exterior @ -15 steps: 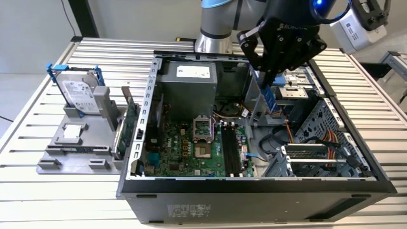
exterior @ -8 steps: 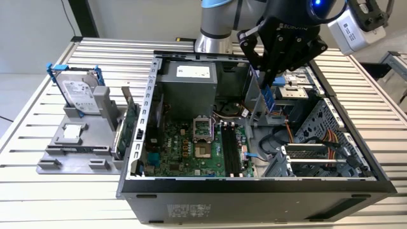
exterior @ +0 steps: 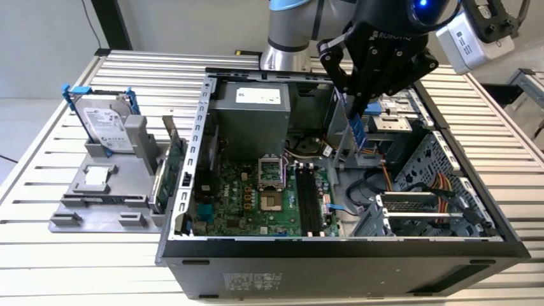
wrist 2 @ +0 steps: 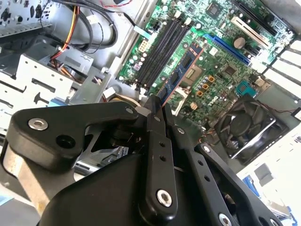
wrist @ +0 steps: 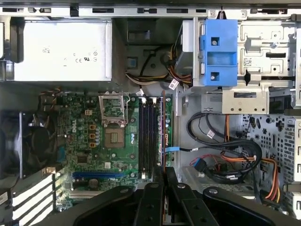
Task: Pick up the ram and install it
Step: 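Insert the ram into the slot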
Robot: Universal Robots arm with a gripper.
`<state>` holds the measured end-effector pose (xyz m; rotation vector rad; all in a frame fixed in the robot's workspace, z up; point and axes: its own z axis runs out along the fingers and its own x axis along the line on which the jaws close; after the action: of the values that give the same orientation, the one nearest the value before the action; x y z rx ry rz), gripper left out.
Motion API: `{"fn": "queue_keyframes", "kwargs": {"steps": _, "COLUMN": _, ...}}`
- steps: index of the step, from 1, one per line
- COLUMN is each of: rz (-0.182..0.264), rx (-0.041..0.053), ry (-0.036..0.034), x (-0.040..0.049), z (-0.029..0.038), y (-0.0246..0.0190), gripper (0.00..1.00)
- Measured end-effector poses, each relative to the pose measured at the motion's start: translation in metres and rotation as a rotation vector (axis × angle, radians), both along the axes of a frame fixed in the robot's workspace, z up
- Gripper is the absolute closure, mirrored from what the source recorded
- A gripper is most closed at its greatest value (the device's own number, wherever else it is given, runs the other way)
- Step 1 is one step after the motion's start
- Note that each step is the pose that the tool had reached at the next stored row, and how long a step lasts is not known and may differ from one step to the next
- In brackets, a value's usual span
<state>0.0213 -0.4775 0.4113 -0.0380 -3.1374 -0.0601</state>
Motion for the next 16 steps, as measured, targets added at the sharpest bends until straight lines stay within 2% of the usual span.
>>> {"fn": "queue_keyframes", "kwargs": {"steps": 5, "rz": -0.002, "rx": -0.0001, "ry": 0.0, "x": 0.0, "z": -0.0002, "y": 0.0, "gripper": 1.0}}
{"fn": "queue_keyframes", "kwargs": {"steps": 16, "rz": -0.01, "rx": -0.0001, "ry": 0.0, "x": 0.0, "z": -0.0058, "y": 0.0, "gripper": 1.0}}
